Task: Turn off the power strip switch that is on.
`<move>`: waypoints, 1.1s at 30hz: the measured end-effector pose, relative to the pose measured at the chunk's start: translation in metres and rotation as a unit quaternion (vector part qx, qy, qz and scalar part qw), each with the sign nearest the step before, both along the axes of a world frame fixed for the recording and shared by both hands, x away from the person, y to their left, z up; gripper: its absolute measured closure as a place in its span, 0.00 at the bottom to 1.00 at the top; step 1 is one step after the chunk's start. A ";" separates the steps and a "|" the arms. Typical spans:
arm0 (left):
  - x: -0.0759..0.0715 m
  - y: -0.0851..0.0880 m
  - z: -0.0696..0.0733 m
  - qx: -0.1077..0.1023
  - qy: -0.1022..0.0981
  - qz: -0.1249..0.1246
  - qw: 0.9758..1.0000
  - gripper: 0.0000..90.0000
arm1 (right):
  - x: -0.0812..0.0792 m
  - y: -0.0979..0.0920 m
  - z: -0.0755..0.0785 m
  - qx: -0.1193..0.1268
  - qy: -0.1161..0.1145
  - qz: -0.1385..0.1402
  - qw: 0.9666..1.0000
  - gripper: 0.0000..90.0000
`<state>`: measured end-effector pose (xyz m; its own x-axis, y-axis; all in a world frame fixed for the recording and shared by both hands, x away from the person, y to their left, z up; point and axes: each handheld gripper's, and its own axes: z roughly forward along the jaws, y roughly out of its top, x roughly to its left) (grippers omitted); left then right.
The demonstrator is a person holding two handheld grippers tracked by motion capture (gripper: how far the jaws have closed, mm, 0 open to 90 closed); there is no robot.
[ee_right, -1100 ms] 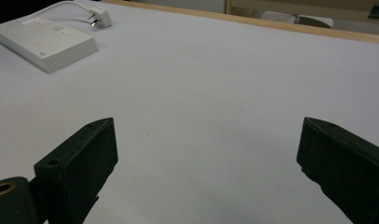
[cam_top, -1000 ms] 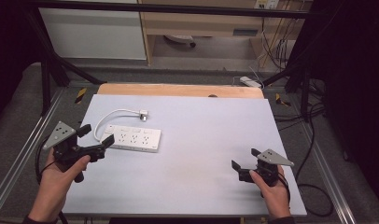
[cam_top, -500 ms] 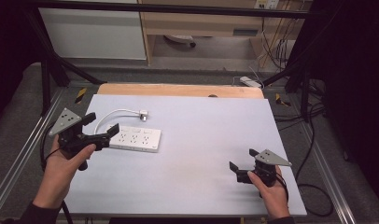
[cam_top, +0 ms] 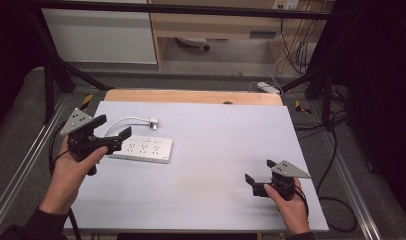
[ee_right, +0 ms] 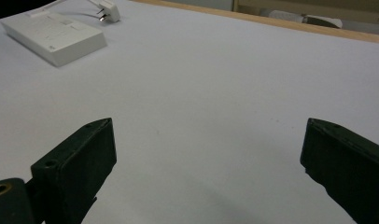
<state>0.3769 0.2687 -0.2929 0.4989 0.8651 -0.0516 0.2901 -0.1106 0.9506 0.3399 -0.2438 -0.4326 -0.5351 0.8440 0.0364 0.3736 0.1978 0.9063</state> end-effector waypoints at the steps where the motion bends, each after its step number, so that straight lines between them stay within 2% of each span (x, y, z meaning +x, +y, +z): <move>1: 0.001 0.000 0.000 0.003 0.000 0.000 1.000 0.06 | 0.000 0.000 0.000 -0.001 0.000 -0.001 1.000 0.04; 6: 0.005 0.000 0.001 0.007 0.002 -0.002 1.000 0.06 | 0.000 0.000 0.000 0.000 -0.002 0.000 1.000 0.04; 19: 0.019 -0.001 -0.006 0.003 0.013 0.000 1.000 0.06 | 0.001 0.002 -0.002 -0.010 0.002 0.002 1.000 0.04; 33: 0.032 -0.004 -0.003 0.007 0.011 0.007 1.000 0.06 | 0.002 0.003 -0.003 -0.010 0.005 0.002 1.000 0.04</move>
